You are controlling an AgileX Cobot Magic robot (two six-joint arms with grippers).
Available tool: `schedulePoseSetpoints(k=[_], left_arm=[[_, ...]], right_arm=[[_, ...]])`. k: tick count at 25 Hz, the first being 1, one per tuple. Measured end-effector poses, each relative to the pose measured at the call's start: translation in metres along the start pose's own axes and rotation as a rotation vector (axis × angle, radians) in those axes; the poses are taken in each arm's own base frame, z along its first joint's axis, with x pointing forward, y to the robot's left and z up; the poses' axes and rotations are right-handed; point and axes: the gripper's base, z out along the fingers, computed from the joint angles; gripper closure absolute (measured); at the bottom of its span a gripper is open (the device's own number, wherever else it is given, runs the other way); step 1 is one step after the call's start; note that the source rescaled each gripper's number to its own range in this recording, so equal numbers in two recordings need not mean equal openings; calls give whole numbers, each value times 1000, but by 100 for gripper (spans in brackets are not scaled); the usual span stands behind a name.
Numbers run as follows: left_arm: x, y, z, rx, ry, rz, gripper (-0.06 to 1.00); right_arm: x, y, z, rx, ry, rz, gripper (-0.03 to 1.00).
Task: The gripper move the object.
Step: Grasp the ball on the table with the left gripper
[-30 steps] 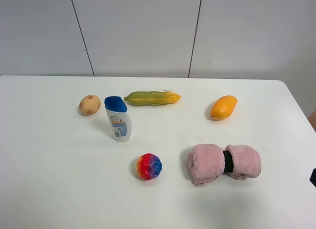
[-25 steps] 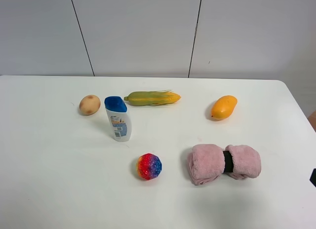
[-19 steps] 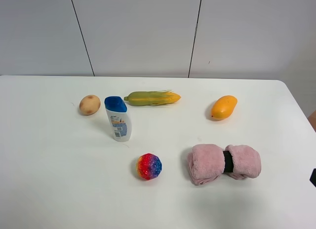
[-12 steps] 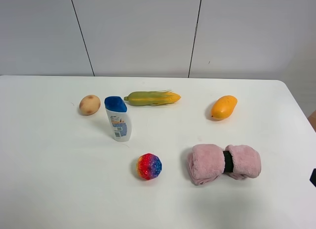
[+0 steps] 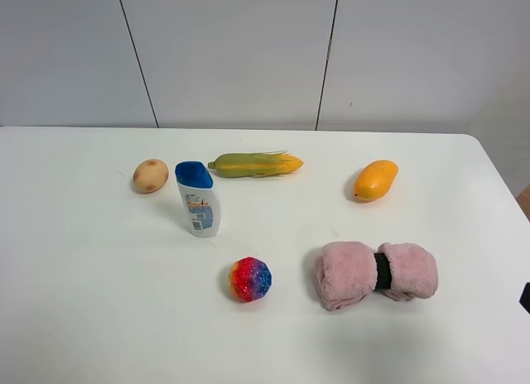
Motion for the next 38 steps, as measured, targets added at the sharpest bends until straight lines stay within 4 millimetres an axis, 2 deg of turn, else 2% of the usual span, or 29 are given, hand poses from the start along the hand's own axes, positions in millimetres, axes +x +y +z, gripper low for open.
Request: schedulePoseSetpoints(k=[4, 9, 13, 17, 20, 25, 28, 32, 38], left_arm=[[-38, 5, 15, 30, 37, 38, -6], [-75, 6, 30, 77, 42, 106, -6], [-102, -11, 39, 194, 27, 203, -6], [-119, -43, 55, 340, 52, 320, -6], [-116, -75, 70, 435, 115, 430, -6], [-97, -127, 87, 546, 218, 642, -6], [-86, -156, 98, 595, 263, 704, -6], [-67, -189, 129, 619, 367, 761, -6], [-36, -225, 184, 619, 483, 775, -6]], right_arm=[[0, 0, 0, 0, 0, 0, -3], [0, 0, 0, 0, 0, 0, -3], [0, 0, 0, 0, 0, 0, -3], [0, 0, 0, 0, 0, 0, -3], [0, 0, 0, 0, 0, 0, -3], [0, 0, 0, 0, 0, 0, -3], [0, 0, 0, 0, 0, 0, -3], [0, 0, 0, 0, 0, 0, -3], [0, 0, 0, 0, 0, 0, -3]])
